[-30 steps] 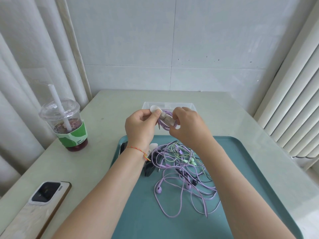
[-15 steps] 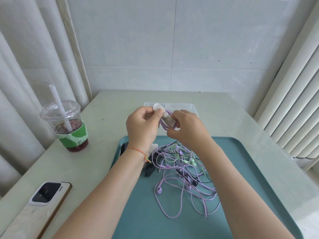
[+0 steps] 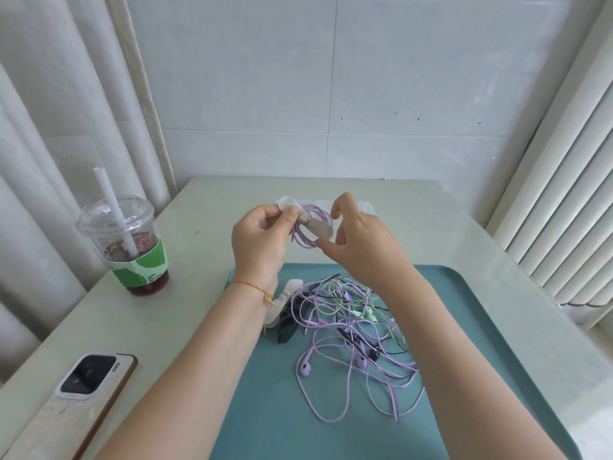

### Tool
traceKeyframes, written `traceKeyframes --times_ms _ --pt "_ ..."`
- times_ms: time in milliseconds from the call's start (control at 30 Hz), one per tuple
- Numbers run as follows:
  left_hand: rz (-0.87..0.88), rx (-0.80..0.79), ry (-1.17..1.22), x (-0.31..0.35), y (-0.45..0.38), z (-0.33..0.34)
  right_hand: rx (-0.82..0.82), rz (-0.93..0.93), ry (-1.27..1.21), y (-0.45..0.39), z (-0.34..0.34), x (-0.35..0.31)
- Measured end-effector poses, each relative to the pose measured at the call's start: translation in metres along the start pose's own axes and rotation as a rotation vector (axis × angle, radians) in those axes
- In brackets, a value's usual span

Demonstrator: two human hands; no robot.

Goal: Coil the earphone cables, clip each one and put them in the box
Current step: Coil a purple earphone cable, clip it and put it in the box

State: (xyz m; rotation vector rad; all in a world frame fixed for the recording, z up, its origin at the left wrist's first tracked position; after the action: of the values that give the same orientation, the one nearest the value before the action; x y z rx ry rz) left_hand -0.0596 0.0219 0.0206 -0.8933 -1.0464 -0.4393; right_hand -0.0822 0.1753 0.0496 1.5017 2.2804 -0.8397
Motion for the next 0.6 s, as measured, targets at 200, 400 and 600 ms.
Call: traceKeyframes --times_ms 200,400,600 --pt "0.047 -0.181 0.279 0.020 -0.013 -0.007 0.006 0.229 -0.413 -0.008 -0.025 0.015" --pt "0.025 -0.291 0.404 0.026 -0.009 -0.001 -0.361 0.299 -1.082 -0.007 -0.012 0.009" --pt "0.009 -0.240 0.365 0.019 -0.009 -0.002 -0.275 0.353 -1.186 -0.008 -0.009 0.015"
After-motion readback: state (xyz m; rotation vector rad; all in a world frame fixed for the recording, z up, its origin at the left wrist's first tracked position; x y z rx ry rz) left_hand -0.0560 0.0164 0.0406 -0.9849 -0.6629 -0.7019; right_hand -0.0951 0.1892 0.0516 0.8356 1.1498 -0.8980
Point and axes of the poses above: each hand's wrist, its own y-axis away from the middle knuckle, its own z-axis out of the palm, x = y × z, the point moved 3 cm from there along -y, towards the middle knuckle, and after that the axes turned 12 degrees about z, right-handed, at the moved point
